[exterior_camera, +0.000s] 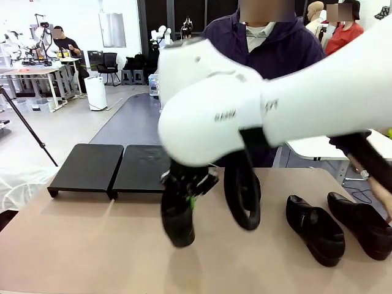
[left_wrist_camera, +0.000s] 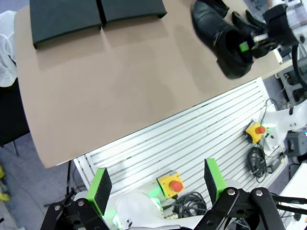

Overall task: Organize the shoes by placing them on the stand.
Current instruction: Pick up one Shoe and place it in the middle of the table.

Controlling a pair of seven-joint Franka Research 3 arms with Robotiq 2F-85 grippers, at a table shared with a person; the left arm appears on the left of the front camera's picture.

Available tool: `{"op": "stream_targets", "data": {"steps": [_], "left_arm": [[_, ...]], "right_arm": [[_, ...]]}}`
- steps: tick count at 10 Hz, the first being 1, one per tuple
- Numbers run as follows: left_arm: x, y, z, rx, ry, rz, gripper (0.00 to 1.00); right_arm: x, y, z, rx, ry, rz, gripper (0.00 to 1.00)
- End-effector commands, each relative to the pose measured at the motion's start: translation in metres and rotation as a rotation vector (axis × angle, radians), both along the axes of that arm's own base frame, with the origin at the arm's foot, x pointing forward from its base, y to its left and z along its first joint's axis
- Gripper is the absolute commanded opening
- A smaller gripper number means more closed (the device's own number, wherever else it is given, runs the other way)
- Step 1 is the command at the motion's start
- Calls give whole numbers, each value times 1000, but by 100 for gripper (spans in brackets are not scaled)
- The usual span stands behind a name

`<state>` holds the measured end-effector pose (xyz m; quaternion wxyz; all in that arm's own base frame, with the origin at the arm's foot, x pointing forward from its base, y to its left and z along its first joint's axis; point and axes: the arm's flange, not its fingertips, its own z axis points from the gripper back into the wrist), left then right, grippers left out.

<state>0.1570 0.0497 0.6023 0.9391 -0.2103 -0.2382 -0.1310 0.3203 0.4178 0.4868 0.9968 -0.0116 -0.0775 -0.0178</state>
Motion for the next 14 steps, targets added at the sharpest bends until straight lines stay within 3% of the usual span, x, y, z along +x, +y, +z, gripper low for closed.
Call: {"op": "stream_targets", "data": {"steps": [1,4,8,9,10,11,14], "left_arm": [[0,-1,0,-4,-2,-10,100],[0,-1,0,-4,-2,-10,100],[0,-1,0,-4,-2,-10,100],[0,-1,0,-4,-2,-10,100],[0,-1,0,-4,-2,-10,100],[0,-1,0,-4,-2,-10,100],[0,-1,0,-4,-2,-10,100]], "right_arm": [[-10,16,-36,29,-51,-9,0],[-11,29,-85,117,-18,101,0],[-2,38,-122,160,4,-2,0],[-2,38,-122,174,-1,-10,13],[-1,37,-122,178,17,2,70],[0,38,-122,190,34,14,100],[-1,37,-118,200,35,25,100]]}}
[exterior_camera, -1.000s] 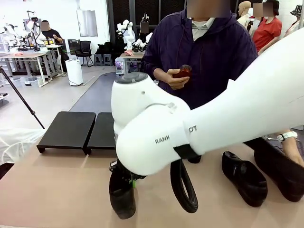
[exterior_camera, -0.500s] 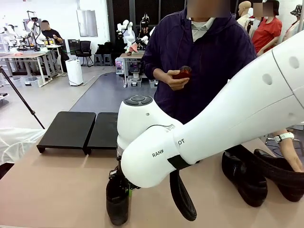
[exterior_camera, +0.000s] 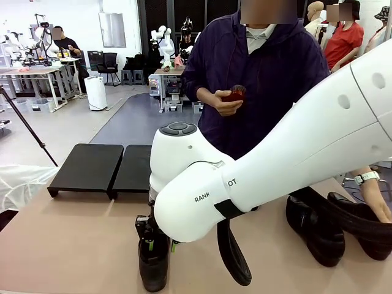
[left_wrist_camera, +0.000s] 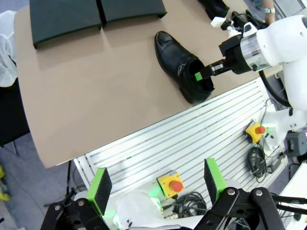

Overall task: Organize the shoes by placing them on the stand.
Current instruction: Pick up one Shoe and place it in the middle of the table.

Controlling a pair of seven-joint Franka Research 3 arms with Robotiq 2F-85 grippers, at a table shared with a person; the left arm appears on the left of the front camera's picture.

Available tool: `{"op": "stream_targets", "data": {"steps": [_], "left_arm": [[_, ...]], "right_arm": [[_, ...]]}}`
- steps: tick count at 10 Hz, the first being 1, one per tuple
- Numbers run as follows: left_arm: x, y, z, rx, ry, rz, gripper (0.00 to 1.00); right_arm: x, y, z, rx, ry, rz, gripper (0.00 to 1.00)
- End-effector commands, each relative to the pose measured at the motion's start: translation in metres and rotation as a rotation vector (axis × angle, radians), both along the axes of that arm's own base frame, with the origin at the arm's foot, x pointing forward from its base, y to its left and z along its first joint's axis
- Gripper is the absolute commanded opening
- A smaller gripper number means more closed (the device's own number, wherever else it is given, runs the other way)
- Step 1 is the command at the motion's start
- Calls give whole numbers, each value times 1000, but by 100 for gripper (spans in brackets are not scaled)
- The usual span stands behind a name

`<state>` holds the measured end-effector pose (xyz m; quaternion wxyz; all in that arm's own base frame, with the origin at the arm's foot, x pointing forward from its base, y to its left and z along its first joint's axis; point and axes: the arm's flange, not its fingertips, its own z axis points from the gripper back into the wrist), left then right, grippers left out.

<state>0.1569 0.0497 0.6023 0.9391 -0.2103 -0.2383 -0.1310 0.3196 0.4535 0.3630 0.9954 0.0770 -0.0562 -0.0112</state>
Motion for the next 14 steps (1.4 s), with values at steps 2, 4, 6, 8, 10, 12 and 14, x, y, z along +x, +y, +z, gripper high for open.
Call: {"op": "stream_targets", "data": {"steps": [2,4,6,8,10,12,14], "left_arm": [[0,-1,0,-4,-2,-10,100],[0,-1,0,-4,-2,-10,100],[0,-1,0,-4,-2,-10,100],[0,-1,0,-4,-2,-10,100],[0,-1,0,-4,-2,-10,100],[0,-1,0,-4,-2,-10,100],[0,-1,0,-4,-2,-10,100]], "right_arm": [[-3,-1,20,24,-3,29,100],[-6,-3,35,16,8,87,100],[-36,-8,74,-38,-39,109,100],[-77,-38,123,-67,-18,211,100],[-94,-77,144,-10,47,375,100],[-91,-81,135,23,17,345,100],[-89,-86,135,30,16,356,100]]}}
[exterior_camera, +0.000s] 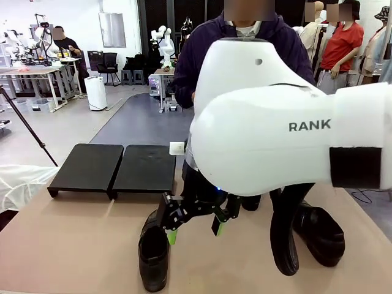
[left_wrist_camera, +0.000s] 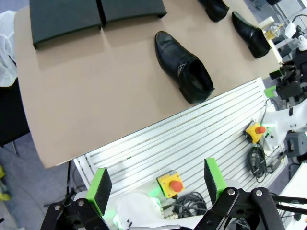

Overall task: Organize the shoes by placing them on the stand.
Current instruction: Pick up one Shoe and place it in the middle of the table.

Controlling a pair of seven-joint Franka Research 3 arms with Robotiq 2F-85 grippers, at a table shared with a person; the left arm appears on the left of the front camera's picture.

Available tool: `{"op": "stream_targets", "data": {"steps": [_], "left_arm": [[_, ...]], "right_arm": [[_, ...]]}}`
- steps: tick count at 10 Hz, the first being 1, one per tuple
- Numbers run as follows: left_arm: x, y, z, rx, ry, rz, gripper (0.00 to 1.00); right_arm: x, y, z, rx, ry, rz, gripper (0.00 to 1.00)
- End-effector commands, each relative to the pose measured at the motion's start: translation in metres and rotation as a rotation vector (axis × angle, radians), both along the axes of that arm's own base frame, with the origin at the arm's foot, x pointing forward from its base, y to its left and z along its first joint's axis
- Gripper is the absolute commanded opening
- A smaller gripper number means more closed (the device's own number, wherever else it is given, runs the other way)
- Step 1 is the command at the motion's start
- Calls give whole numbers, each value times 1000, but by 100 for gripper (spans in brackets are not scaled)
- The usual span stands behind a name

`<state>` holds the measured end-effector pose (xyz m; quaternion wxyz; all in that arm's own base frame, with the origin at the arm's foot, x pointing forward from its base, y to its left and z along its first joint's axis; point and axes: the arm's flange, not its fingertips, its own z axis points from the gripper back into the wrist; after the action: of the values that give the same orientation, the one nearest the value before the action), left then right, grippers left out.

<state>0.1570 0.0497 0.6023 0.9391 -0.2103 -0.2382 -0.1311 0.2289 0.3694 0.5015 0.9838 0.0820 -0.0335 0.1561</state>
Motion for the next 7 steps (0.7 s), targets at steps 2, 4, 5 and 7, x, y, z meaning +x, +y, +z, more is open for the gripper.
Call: {"op": "stream_targets", "data": {"steps": [2,4,5,7], "left_arm": [[0,-1,0,-4,-2,-9,100],[0,-1,0,-4,-2,-9,100],[0,-1,0,-4,-2,-9,100],[0,-1,0,-4,-2,-9,100]], "right_arm": [[1,-11,-1,36,10,-9,100],[2,-12,-4,40,19,-4,100],[3,-12,-4,33,23,1,100],[-2,-69,30,27,63,37,100]]}}
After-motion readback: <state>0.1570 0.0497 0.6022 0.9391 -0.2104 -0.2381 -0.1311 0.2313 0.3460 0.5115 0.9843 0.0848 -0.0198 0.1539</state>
